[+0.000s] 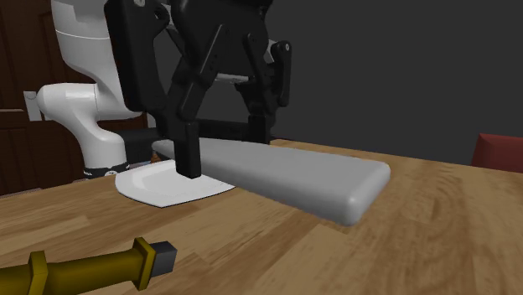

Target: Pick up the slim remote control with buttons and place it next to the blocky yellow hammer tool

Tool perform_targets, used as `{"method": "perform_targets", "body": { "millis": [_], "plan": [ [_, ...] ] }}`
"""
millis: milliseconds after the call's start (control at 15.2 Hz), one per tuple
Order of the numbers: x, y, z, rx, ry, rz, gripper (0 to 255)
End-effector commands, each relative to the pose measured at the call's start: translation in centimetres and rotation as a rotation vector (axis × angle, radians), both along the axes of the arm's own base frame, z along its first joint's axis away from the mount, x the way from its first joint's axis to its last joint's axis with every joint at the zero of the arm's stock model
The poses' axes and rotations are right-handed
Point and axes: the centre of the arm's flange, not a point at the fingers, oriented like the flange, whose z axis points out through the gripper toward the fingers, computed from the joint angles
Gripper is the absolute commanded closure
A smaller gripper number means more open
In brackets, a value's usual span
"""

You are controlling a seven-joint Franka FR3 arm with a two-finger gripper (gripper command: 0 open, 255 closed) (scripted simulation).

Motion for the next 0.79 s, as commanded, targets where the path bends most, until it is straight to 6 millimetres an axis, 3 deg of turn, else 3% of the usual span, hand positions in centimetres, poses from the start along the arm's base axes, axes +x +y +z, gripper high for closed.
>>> {"method": "perform_targets", "body": {
  "millis": [0,726],
  "plan": [
    [0.0,0.0,-1.1,0.000,-0.001,0.000,255],
    [0.0,0.0,-6.9,0.000,-0.001,0.000,255]
  ]
}}
